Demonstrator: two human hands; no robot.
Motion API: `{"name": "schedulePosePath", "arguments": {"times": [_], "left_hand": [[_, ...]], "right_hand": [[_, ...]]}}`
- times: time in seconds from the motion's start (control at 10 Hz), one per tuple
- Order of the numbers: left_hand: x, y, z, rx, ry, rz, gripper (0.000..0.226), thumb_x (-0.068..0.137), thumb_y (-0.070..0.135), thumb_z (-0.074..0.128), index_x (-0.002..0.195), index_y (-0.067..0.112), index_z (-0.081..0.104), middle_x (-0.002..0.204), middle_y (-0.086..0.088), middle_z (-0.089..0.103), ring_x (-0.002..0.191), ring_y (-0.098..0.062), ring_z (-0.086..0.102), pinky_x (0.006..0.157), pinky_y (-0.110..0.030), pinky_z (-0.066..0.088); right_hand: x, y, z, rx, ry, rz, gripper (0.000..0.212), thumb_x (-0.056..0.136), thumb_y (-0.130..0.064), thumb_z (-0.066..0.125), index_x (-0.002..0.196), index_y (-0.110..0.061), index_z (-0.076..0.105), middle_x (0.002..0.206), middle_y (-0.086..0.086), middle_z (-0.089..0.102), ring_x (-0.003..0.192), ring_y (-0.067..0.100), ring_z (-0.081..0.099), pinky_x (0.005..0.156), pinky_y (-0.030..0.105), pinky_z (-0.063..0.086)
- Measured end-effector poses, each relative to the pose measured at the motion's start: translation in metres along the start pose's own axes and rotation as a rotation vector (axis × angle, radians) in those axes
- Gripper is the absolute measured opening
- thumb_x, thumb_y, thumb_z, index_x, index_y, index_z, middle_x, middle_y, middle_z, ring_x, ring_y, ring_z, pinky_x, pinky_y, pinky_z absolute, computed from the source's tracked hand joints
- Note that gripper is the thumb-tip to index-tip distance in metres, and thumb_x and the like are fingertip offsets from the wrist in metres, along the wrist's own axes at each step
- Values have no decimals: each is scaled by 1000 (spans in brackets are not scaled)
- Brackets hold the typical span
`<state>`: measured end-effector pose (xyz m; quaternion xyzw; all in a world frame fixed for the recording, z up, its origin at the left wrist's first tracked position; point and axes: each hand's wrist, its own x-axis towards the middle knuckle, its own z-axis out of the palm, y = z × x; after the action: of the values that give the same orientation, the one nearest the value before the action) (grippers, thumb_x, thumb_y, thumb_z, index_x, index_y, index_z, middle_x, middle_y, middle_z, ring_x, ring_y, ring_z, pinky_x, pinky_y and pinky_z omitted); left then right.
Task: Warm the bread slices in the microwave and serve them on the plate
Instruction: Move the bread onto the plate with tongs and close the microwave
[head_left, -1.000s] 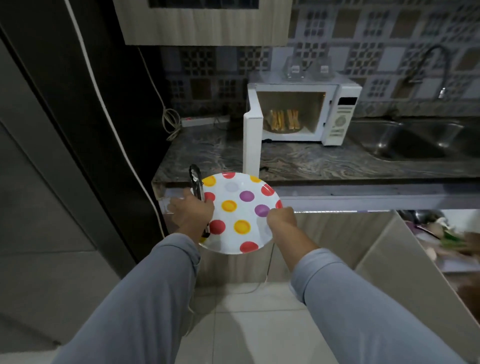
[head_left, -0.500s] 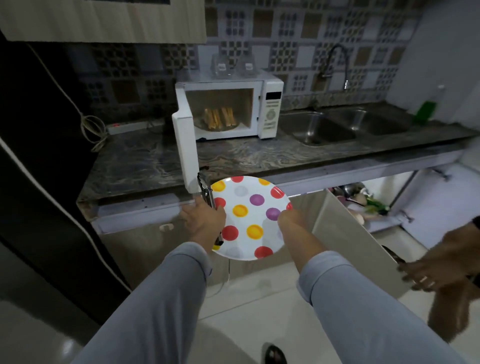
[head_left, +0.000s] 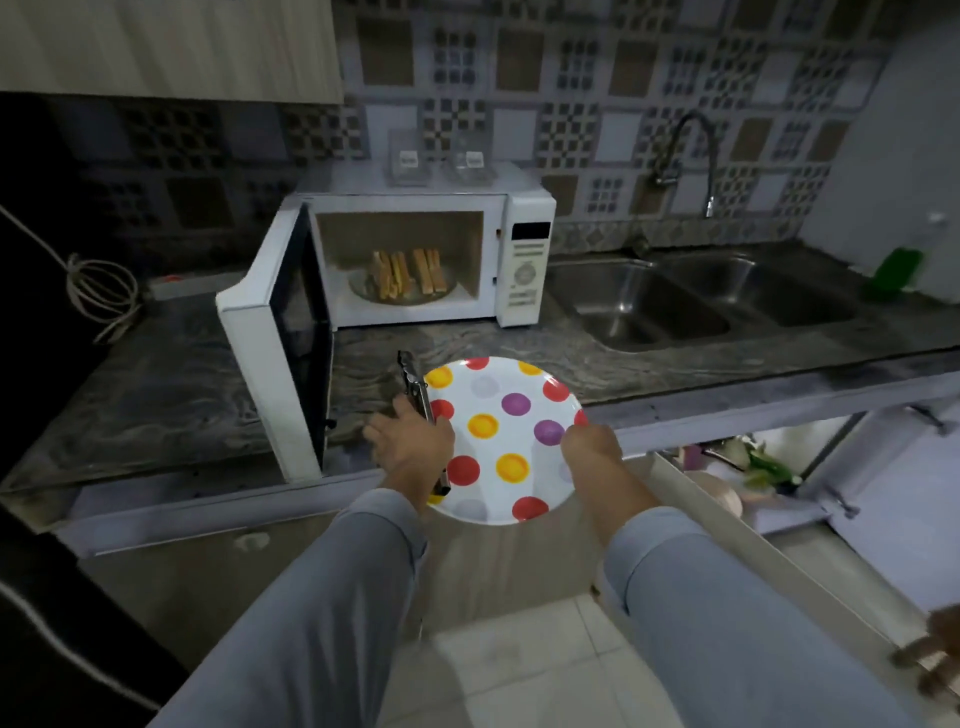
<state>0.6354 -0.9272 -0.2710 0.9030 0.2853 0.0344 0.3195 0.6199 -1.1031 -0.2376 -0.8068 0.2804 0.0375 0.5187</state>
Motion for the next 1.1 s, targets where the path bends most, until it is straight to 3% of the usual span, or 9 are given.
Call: {"name": "schedulePosePath", "arguments": {"times": [0.2,0.3,0.4,0.6,0.7,0.8,0.9,1.0,1.1], "left_hand": [[51,18,18,-131,11,-87,50,91,34,49,134,14,33,129,-17,54,118,-38,51,98,-45,42],[79,20,29,-334,1,-134,57,89,25,51,142,16,31,135,-13,51,123,-36,50,104,-45,39],[127,15,47,-347,68,-120,66,83,29,54,144,21,28,140,-13,47,128,-35,46,110,-47,34],[189,7,75,-72,114,-174,81,92,41,49,151,7,6,155,-24,11,143,-43,12,117,-55,11],[204,5,84,-50,85,-223,74,94,35,52,150,7,13,153,-22,22,139,-43,24,115,-52,21],[212,5,85,-131,76,-241,54,97,31,47,145,13,28,144,-16,39,131,-39,39,110,-47,34],[238,0,94,-200,44,-276,52,97,35,36,145,15,28,147,-15,36,133,-37,36,112,-49,29],[291,-32,131,-122,34,-401,66,81,45,38,137,10,38,140,-19,44,125,-39,46,103,-52,40],[280,-11,112,-17,49,-416,57,88,48,38,127,8,49,135,-15,43,125,-34,43,106,-48,37]], "right_hand": [[75,-36,29,-127,-95,2,38,97,-15,40,132,-2,49,136,15,52,124,28,50,93,30,42],[95,-49,43,-205,-124,1,37,96,-12,44,130,-1,52,135,15,53,124,29,51,94,31,44],[123,-66,70,-290,-84,-8,37,96,-15,45,130,0,53,139,16,50,127,30,49,100,33,41],[158,-78,101,-412,-127,-8,35,96,-18,43,123,-2,58,130,16,57,118,31,56,93,33,46],[183,-85,113,-408,-148,-8,31,95,-16,47,117,1,61,124,18,60,112,30,59,75,28,41],[198,-88,122,-436,-146,-49,31,95,-16,48,117,2,61,124,18,60,113,32,58,82,30,45],[217,-95,133,-600,-191,-108,33,96,-15,47,121,2,58,128,18,57,117,32,56,89,33,46],[232,-102,141,-750,-229,-236,33,92,-17,49,120,-2,58,129,17,57,118,31,56,93,33,46],[241,-113,146,-890,-222,-369,32,92,-21,48,118,-9,62,125,13,60,115,29,58,92,35,49]]}}
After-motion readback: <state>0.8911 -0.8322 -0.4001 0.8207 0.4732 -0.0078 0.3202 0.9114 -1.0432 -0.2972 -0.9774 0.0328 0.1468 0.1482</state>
